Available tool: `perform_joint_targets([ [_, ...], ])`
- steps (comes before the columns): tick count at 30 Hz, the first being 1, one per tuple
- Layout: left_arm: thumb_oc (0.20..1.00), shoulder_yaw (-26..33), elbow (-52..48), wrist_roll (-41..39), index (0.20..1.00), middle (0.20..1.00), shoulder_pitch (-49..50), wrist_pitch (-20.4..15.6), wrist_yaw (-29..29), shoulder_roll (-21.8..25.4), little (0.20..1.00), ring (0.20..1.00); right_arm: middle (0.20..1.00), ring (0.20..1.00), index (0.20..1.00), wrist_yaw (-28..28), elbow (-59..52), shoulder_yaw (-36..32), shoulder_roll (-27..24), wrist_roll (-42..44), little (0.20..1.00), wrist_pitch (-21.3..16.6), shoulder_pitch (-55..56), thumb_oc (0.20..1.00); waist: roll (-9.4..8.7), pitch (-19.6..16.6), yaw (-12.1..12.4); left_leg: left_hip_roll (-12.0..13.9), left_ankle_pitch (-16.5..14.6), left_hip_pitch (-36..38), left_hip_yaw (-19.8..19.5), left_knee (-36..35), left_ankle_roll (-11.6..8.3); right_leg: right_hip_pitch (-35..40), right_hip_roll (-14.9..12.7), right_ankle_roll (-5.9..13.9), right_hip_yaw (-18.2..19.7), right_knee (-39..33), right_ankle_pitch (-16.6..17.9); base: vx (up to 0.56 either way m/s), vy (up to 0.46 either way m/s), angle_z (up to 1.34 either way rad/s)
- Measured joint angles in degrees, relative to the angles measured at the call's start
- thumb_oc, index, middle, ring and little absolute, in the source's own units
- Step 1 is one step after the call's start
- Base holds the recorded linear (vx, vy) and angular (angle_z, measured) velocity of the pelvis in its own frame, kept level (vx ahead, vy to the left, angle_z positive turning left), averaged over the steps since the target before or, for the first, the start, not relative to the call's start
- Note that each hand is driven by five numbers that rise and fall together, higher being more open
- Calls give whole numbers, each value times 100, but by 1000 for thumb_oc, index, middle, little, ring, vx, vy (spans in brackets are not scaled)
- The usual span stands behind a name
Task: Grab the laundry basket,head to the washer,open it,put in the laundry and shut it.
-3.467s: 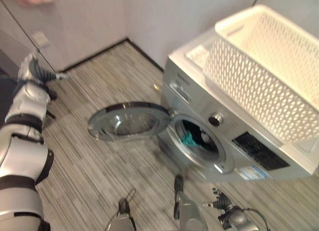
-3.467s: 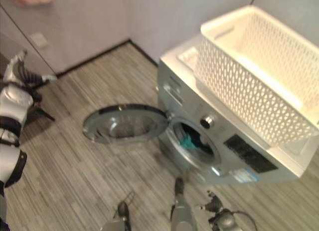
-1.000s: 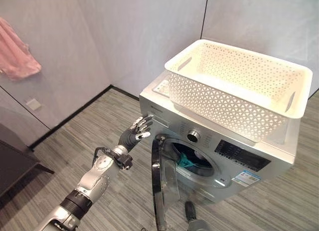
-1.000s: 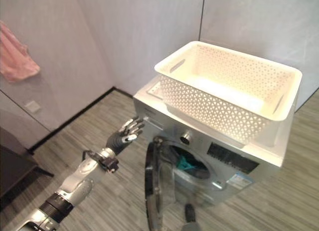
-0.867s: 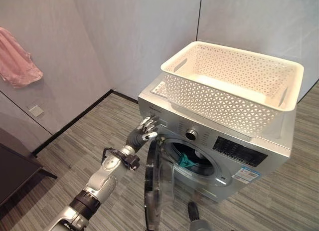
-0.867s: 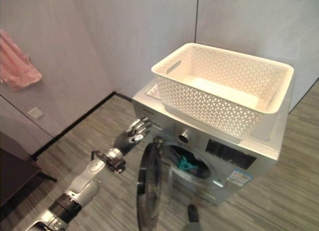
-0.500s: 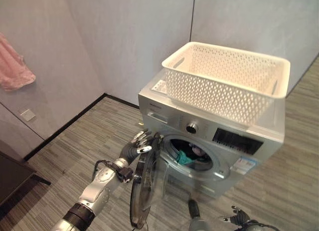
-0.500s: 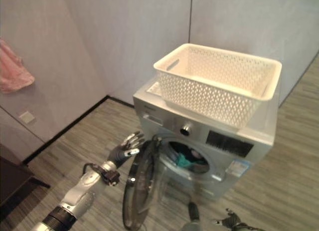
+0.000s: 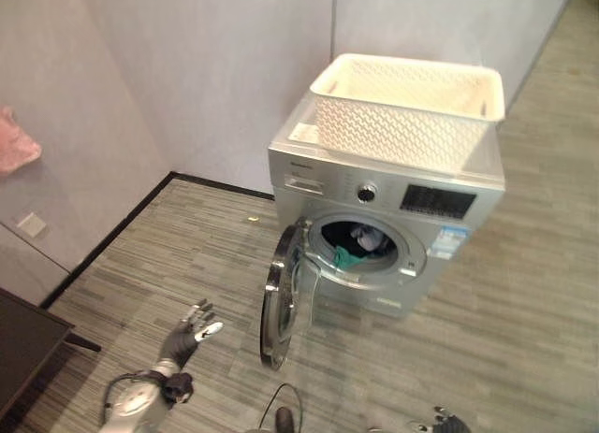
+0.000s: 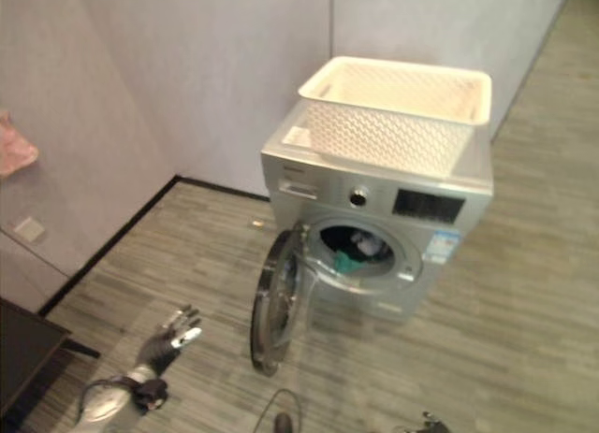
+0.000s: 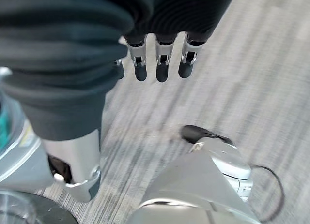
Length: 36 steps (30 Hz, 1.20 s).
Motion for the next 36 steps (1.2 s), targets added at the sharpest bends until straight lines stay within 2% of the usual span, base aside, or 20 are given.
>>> perform_joint_targets([
  [2, 1000, 39, 916, 291, 1000, 1000, -491, -50, 113, -242, 1000, 1000, 1000, 1000, 1000, 6, -90, 64, -5, -3, 1000, 3, 104, 1000, -63, -18, -140, 1, -238, -114, 53, 841, 291, -7, -84, 0, -8, -2, 50, 26, -51, -18],
  [3, 1000, 128, 2422, 696, 1000, 1000, -1192, -13, 345, -416, 1000, 1000, 1000, 1000, 1000, 31, -443, 334, -154, -21, 1000, 68, 240, 1000, -27, -121, -290, 151, -654, 3, 62, 843, 35, -84, 42, 53, 103, 33, 110, 36, -96, -43],
  [4, 1000, 340, 3142, 868, 1000, 1000, -1517, 51, 551, -370, 1000, 1000, 1000, 1000, 1000, 75, -641, 412, -145, -39, 1000, 73, 281, 1000, -149, -251, -446, 133, -546, 31, 86, 514, -109, -202, 14, 38, 187, -69, 202, 23, -75, -47],
  [5, 1000, 422, 3460, 1013, 1000, 1000, -1677, 9, 629, -280, 1000, 1000, 1000, 1000, 1000, 113, -739, 463, -138, -89, 1000, 74, 299, 1000, -229, -298, -516, 128, -467, 46, 95, 371, -148, -230, 19, 59, 182, -189, 309, 12, -54, -22],
  [6, 1000, 447, 4276, 1248, 1000, 1000, -2156, -66, 654, -200, 1000, 1000, 1000, 1000, 1000, 120, -889, 579, -158, -179, 1000, 78, 375, 1000, -327, -320, -541, 130, -363, 58, 93, 251, -141, -207, 48, 49, 173, -320, 443, -52, -50, -11],
  [7, 1000, 496, 4901, 1458, 1000, 1000, -2530, 47, 893, 55, 1000, 1000, 1000, 1000, 1000, 127, -955, 663, -170, -281, 1000, 73, 373, 1000, -488, -354, -659, 137, -198, 94, 97, 13, -116, -206, 99, -2, 158, -524, 689, -78, -79, -4],
  [9, 1000, 504, 5799, 1616, 1000, 1000, -3042, 37, 899, 380, 1000, 1000, 1000, 1000, 1000, 136, -1101, 951, -343, -346, 1000, 76, 325, 1000, -599, -413, -773, 180, -55, 82, 101, -155, -97, -274, 161, -14, 149, -621, 756, -114, -96, -4],
  [10, 1000, 527, 6057, 1668, 1000, 1000, -3246, 94, 931, 592, 1000, 1000, 1000, 1000, 1000, 156, -1248, 1066, -443, -370, 1000, 70, 274, 1000, -642, -393, -811, 208, -38, 49, 126, -155, -108, -320, 190, -29, 149, -625, 798, -173, -118, -27],
  [11, 1000, 764, 5987, 1817, 1000, 1000, -3505, 115, 1100, 991, 1000, 1000, 1000, 1000, 1000, 160, -1554, 1069, -608, -386, 1000, 44, 264, 1000, -771, -352, -825, 292, 9, -60, 263, -153, -136, -510, 261, 2, 199, -607, 869, -279, -205, -25],
  [12, 1000, 812, 6019, 1843, 1000, 1000, -3760, 110, 1165, 1278, 1000, 1000, 1000, 1000, 1000, 195, -1723, 1140, -714, -386, 1000, 40, 207, 1000, -791, -291, -827, 330, 73, -202, 246, -151, -139, -599, 312, -36, 199, -611, 911, -168, -126, -24],
  [15, 1000, 948, 6066, 1835, 1000, 1000, -4360, 123, 1300, 1867, 1000, 1000, 1000, 1000, 1000, 241, -2115, 1293, -861, -324, 1000, 17, 47, 1000, -972, -10, -821, 465, 174, -415, 300, -145, -196, -827, 446, -90, 213, -661, 1091, -111, -107, -13],
  [18, 1000, 945, 6063, 1832, 1000, 1000, -4967, 128, 1424, 2190, 1000, 1000, 1000, 1000, 1000, 259, -2337, 1421, -874, -213, 1000, -89, -25, 1000, -1262, 334, -815, 641, 261, -621, 301, -124, -332, -999, 626, -137, 205, -729, 1130, -109, -100, -2],
  [19, 1000, 931, 6050, 1831, 1000, 1000, -5088, 129, 1426, 2198, 1000, 1000, 1000, 1000, 1000, 257, -2347, 1466, -879, -212, 1000, -97, -53, 1000, -1308, 437, -809, 667, 281, -673, 254, -123, -357, -1012, 655, -162, 184, -766, 1149, -115, -74, 11],
  [20, 1000, 866, 6059, 1831, 1000, 1000, -5177, 131, 1430, 2172, 1000, 1000, 1000, 1000, 1000, 255, -2341, 1517, -886, -210, 1000, -98, -87, 1000, -1368, 499, -829, 699, 297, -738, 246, -121, -379, -1052, 693, -207, 173, -804, 1182, -117, -63, 10],
  [22, 1000, 290, 6051, 1830, 1000, 1000, -5636, 127, 1514, 2101, 1000, 1000, 1000, 1000, 1000, 234, -2327, 1698, -899, -43, 1000, -161, -269, 1000, -1514, 789, -817, 769, 313, -1129, 213, 149, -388, -1288, 735, -247, 118, -791, 1212, -84, -56, 12],
  [23, 1000, 209, 6057, 1831, 1000, 1000, -5858, 124, 1533, 2107, 1000, 1000, 1000, 1000, 1000, 234, -2325, 1758, -873, 14, 1000, -184, -499, 1000, -1585, 1035, -847, 796, 319, -1250, 172, 211, -396, -1352, 761, -303, 76, -801, 1254, -62, -45, 14],
  [28, 1000, -62, 6171, 1772, 1000, 1000, -6183, 146, 1626, 1352, 1000, 1000, 1000, 1000, 1000, 141, -2310, 1927, -860, 238, 1000, -226, -1026, 1000, -1607, 1516, -976, 818, 294, -1473, 77, 382, -360, -1437, 776, -336, 36, -829, 1277, -45, -31, 9],
  [30, 1000, -165, 6165, 1757, 1000, 1000, -6358, 154, 1664, 1162, 1000, 1000, 1000, 1000, 1000, 83, -2266, 2013, -860, 240, 1000, -270, -1122, 1000, -1575, 1554, -969, 805, 296, -1539, 54, 374, -360, -1477, 766, -340, 4, -843, 1280, -23, -23, 9],
  [35, 1000, -964, 5964, 1455, 1000, 1000, -7189, 157, 1918, 363, 1000, 1000, 1000, 1000, 1000, -48, -2038, 2307, -809, 281, 1000, -329, -1197, 1000, -1635, 1552, -1011, 731, 295, -1491, 52, 226, -356, -1486, 729, -328, 21, -855, 1271, 0, -10, 4],
  [36, 1000, -1219, 5703, 1354, 1000, 1000, -7454, 167, 2004, 35, 1000, 1000, 1000, 1000, 1000, -120, -1930, 2371, -783, 284, 1000, -334, -1221, 1000, -1641, 1548, -1020, 693, 317, -1480, 32, 161, -338, -1492, 700, -326, 23, -855, 1270, 5, -22, 10],
])
